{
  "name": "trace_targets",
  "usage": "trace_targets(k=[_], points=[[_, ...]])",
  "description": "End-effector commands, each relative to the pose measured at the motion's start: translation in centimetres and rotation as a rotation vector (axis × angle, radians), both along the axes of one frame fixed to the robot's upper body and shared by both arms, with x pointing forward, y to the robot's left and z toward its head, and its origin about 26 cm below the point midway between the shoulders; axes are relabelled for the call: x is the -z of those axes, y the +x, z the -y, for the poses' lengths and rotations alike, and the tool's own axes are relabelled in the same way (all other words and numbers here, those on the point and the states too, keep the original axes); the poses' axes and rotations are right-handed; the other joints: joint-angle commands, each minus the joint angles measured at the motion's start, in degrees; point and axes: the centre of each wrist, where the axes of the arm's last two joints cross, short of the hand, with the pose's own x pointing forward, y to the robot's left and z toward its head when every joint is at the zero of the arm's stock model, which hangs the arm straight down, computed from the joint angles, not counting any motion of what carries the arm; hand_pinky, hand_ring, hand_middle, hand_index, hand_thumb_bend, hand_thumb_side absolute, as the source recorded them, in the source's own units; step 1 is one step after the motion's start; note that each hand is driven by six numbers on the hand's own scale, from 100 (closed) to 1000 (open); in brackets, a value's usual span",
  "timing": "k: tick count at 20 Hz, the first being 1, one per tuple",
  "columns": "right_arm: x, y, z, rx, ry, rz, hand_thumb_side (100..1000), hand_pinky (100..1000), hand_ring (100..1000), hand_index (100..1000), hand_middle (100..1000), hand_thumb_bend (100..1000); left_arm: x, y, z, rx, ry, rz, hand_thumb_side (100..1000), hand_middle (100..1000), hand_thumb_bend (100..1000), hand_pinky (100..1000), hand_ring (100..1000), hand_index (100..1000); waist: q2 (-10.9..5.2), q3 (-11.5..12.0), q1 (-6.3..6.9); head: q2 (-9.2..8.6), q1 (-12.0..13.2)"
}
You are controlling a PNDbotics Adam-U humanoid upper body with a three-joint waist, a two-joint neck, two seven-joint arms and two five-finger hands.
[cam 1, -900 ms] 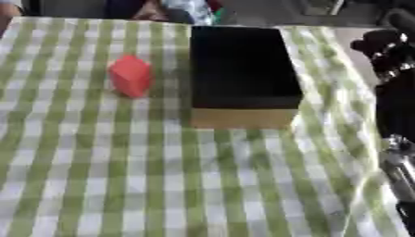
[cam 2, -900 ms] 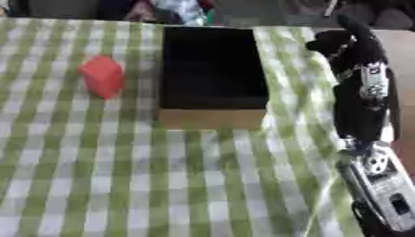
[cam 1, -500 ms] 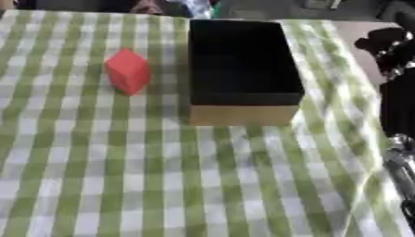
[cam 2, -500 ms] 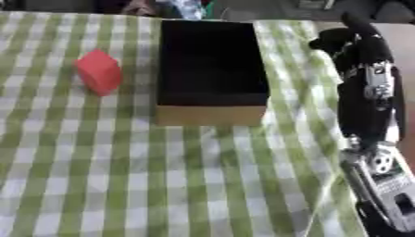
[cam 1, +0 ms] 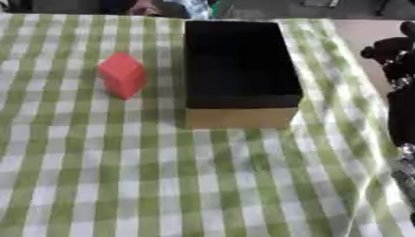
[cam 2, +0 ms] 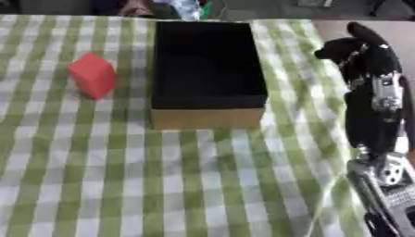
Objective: Pick up objects on the table and place them in the box.
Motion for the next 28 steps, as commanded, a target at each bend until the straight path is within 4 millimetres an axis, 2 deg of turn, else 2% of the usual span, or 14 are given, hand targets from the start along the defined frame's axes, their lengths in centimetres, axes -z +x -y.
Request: trace_targets(k=[1,5,11,20,24,25,28], points=[[-0.9,-0.2,0.1,-0.004,-0.040,0.026,882,830,670,856,641,100,-1.0,0.7,-0.5,-0.035,0.101,-0.022,761,860,508,709,752,966,-0.02,-0.48,1.28,-1.03,0.52],[-0.9,-0.1,-0.1,-0.009,-0.046,0.022,883,831,668,851,640,100,-1.2,1.9,0.0,-0.070,0.198,-0.069,785,862,584,708,766,984,0.39,-1.12,1.72,-1.69,0.94],[-0.9,-0.1,-0.2,-0.013,-0.049,0.014,882,833,666,843,638,100,-0.8,3.6,1.3,-0.171,0.207,-0.124,778,899,575,757,862,996,0.34,-1.65,1.94,-1.59,1.30],[-0.8,-0.1,-0.4,-0.025,-0.044,0.000,882,834,665,835,635,100,-0.2,5.0,4.8,-0.254,0.186,-0.316,767,922,714,791,880,1000,-0.14,-2.06,2.15,-1.43,1.97],[-0.7,0.0,-0.6,-0.030,-0.044,-0.007,882,835,666,832,634,100,0.0,5.5,5.9,-0.263,0.185,-0.391,778,947,765,812,900,1000,-0.12,-2.13,2.19,-1.46,2.19],[-0.7,0.0,-0.6,-0.030,-0.043,-0.008,882,836,666,831,634,100,0.0,5.6,6.2,-0.264,0.188,-0.414,798,951,810,822,909,1000,-0.09,-2.18,2.22,-1.44,2.25],[-0.7,0.0,-0.6,-0.030,-0.040,-0.012,881,836,666,830,634,100,-0.2,5.8,6.9,-0.267,0.191,-0.478,823,950,858,829,911,1000,-0.02,-2.34,2.35,-1.41,2.41]])
